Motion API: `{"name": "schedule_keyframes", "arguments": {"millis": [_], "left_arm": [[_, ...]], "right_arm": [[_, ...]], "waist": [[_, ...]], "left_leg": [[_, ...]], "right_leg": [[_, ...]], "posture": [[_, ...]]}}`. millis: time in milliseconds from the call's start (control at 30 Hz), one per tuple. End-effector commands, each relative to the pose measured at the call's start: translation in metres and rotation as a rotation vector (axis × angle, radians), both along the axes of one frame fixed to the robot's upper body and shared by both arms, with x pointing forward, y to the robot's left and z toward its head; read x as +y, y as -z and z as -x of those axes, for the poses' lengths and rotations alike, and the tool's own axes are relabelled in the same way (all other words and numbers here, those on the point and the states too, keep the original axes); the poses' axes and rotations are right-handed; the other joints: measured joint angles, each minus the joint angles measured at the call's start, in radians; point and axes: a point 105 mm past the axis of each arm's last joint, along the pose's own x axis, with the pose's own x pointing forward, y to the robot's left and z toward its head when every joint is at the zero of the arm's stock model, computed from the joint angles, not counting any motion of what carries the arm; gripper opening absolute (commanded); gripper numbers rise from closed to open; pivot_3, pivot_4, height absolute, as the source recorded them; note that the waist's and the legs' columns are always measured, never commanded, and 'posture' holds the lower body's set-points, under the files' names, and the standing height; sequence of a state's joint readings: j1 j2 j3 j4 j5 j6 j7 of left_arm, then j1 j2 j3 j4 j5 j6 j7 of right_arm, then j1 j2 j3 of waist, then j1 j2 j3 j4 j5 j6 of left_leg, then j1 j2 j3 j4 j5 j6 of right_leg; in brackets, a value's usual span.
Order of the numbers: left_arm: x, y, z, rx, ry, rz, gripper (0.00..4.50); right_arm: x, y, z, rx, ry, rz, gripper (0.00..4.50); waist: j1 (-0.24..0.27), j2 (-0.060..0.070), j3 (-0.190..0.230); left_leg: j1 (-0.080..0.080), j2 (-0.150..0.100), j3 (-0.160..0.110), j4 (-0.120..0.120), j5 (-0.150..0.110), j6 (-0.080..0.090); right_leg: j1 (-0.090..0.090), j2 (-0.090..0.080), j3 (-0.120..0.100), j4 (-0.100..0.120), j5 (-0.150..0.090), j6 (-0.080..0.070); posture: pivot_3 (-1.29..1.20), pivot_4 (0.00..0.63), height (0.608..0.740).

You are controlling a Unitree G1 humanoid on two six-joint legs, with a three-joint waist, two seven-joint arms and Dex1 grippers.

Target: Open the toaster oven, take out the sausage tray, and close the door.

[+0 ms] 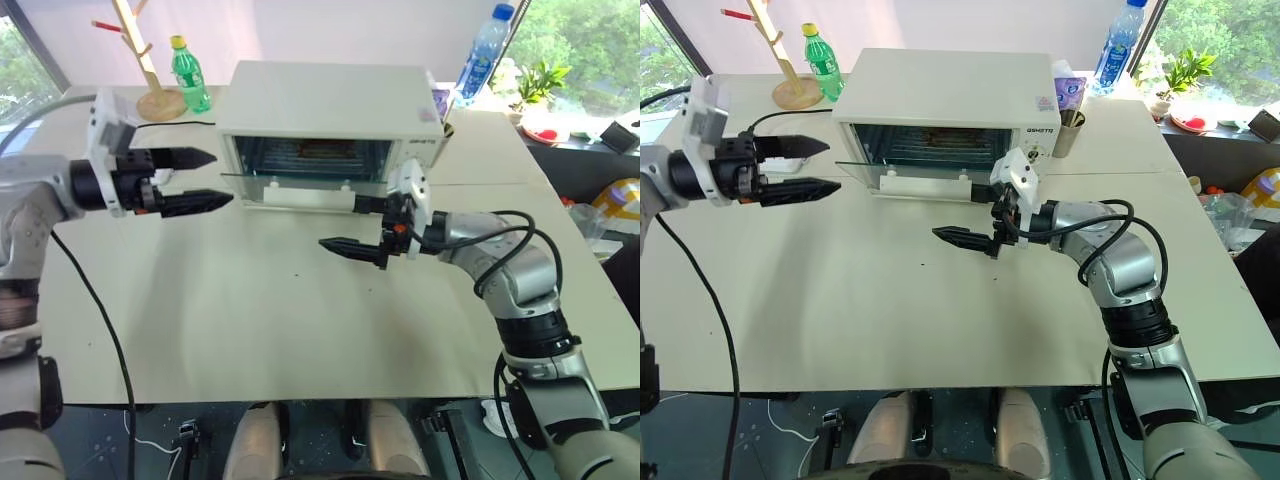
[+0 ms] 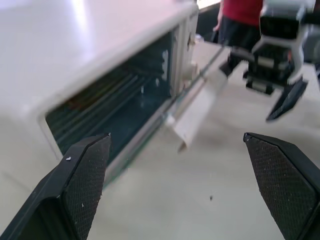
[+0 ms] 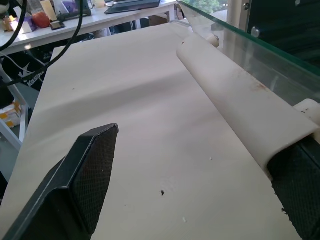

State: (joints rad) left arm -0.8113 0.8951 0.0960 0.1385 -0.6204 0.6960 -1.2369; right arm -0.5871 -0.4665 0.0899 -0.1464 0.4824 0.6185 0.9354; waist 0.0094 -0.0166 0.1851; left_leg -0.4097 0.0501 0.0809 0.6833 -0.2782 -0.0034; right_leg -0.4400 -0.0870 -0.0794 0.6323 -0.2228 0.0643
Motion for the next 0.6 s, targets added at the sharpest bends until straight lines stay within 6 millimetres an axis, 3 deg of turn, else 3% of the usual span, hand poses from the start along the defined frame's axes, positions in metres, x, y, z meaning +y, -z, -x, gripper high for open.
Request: {"name": "schedule_keyframes", "arguments": {"millis": [33,233,600], "left_arm": [[-0.007,-0.015,-0.011,-0.023,0.015,0.025,3.16],[-0.019,-0.004,-0.041,-0.014,0.001,-0.006,0.04],[-0.027,0.037,-0.057,0.003,0.039,-0.173,0.04]], "right_arm": [[0.01,-0.004,0.013,-0.025,-0.043,-0.028,4.5],[0.011,0.004,0.016,-0.007,-0.016,-0.032,4.5],[0.006,0.001,0.021,-0.011,0.033,-0.034,4.5]], "waist": [[0.001,0.0,0.0],[-0.002,0.0,0.0],[0.0,0.0,0.0]], "left_leg": [[0.0,0.0,0.0,0.0,0.0,0.0],[0.0,0.0,0.0,0.0,0.0,0.0],[0.0,0.0,0.0,0.0,0.0,0.0]], "right_leg": [[0.0,0.0,0.0,0.0,0.0,0.0],[0.0,0.001,0.0,0.0,0.0,0.0],[0.0,0.001,0.0,0.0,0.0,0.0]], "posture": [[0.0,0.15,0.722],[0.0,0.15,0.722],[0.0,0.15,0.722]]}}
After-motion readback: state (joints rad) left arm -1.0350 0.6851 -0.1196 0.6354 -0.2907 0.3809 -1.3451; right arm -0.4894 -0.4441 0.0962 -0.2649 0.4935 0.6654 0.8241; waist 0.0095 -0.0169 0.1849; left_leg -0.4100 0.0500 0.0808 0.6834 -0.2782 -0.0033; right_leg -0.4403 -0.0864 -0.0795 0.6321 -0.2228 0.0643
